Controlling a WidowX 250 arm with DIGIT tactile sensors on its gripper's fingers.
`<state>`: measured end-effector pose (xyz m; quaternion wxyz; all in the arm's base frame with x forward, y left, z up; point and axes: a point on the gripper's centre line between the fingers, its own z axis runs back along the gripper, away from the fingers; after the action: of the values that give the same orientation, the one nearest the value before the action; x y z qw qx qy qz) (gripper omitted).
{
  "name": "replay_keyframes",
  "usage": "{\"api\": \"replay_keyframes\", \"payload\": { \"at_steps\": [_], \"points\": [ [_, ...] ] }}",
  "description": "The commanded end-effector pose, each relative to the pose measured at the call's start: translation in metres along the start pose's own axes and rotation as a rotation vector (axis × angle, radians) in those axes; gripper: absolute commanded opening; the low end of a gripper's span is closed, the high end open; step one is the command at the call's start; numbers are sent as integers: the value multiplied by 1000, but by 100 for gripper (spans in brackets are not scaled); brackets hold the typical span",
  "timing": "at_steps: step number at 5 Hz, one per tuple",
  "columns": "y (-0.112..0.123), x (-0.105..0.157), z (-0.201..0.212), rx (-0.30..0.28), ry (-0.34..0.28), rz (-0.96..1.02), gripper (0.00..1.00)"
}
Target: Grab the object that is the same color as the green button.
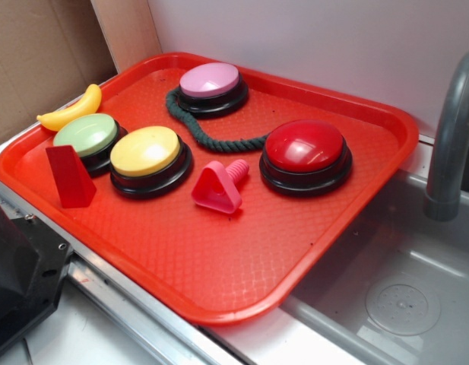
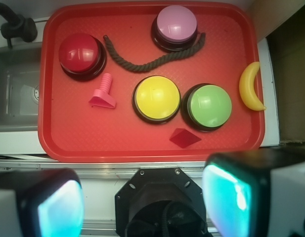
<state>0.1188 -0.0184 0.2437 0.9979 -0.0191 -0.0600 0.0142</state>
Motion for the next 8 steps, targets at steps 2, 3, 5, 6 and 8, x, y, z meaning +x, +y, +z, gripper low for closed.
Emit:
{"api": "replay_keyframes", "payload": {
  "at_steps": [2,3,5,6,8],
  "points": [
    [3,14,-7,-6,-26,117,100],
    [10,33,-20,-20,-53,257,100],
    [33,97,-85,-24,-91,510,100],
    [40,118,-122,-8,-88,561,100],
    [45,142,-183,27,-20,652,100]
  ]
}}
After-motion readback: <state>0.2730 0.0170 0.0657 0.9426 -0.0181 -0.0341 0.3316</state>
